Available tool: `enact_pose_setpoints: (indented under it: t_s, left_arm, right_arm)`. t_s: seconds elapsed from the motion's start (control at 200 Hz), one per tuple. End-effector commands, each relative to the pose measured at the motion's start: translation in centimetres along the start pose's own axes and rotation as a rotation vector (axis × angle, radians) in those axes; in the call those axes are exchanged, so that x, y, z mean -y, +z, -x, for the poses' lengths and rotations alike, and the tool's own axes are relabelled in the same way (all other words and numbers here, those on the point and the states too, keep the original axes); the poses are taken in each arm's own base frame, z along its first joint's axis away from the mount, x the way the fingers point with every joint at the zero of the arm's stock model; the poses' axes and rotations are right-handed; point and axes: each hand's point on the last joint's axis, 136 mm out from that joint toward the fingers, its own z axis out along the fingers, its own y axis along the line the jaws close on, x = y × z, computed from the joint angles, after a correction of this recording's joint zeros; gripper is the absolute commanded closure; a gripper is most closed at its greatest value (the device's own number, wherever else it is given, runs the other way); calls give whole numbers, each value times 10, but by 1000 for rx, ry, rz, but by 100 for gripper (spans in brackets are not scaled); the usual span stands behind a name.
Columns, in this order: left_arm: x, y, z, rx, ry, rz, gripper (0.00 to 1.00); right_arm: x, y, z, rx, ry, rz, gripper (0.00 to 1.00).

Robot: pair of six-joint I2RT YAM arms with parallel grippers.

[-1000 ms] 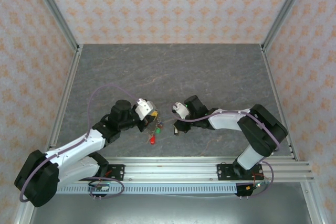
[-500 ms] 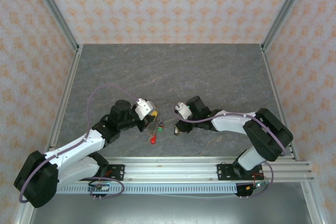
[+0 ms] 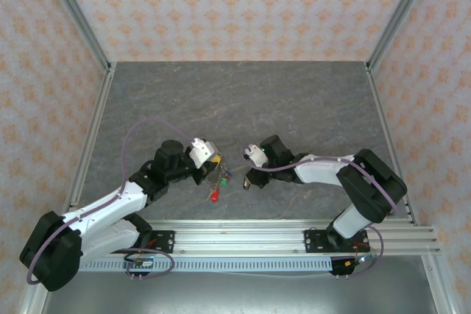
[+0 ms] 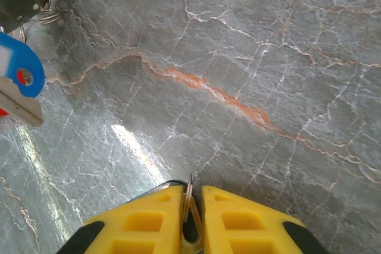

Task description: Put the keys on the keyring

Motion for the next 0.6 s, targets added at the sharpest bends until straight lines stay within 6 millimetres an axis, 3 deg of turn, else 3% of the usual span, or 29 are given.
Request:
enact_pose_setpoints:
  t_s: [0.0,0.15,0.28,0.48,0.596]
  left_arm:
    - [-2,-2,22,54,31,4,100]
    - [-2,-2,23,57,31,4,100]
    - [0,-1,22,52,31,-5,100]
    - [16,2,25,64,48,-108,100]
    - [25,4,30,87,69,-159,100]
  right_arm:
    - [-3,1,11,27,-9,23,91]
    - [-2,-3,13,35,-18,15,100]
    - [-5,-14,20,76,-40,3,100]
    - [-18,-58,47,225,-194,-28,100]
    - [-36,-82,61,305,-341,2,100]
